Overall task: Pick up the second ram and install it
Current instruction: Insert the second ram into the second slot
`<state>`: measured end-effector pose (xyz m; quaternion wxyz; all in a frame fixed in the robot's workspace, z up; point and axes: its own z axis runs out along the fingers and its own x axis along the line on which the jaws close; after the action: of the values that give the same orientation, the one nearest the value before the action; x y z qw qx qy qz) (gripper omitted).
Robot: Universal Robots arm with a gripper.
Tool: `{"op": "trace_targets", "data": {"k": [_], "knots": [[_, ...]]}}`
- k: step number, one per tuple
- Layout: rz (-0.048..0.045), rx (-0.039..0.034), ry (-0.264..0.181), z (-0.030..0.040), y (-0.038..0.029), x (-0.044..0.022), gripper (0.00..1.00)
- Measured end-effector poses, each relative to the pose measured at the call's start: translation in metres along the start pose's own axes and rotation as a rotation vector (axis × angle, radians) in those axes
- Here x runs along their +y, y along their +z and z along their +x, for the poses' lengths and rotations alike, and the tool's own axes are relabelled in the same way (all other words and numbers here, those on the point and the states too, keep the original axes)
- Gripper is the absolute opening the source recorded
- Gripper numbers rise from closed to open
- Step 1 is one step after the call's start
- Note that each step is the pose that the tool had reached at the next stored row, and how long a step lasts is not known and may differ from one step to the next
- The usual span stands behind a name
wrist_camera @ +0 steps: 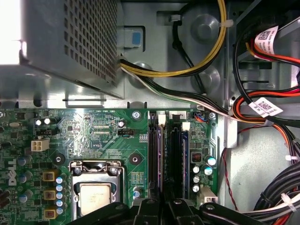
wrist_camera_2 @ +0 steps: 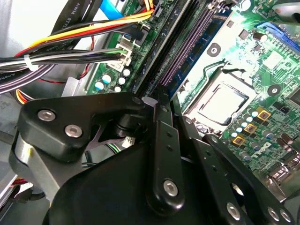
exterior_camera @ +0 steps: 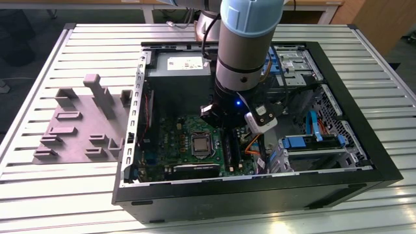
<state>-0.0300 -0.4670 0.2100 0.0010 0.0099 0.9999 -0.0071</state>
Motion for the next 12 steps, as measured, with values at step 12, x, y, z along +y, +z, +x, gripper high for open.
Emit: {"op": "trace_targets", "data": {"k": [12], "knots": [[-0.0005, 0.0004, 0.000, -0.0004, -0.0035, -0.0031, 0.14]]}}
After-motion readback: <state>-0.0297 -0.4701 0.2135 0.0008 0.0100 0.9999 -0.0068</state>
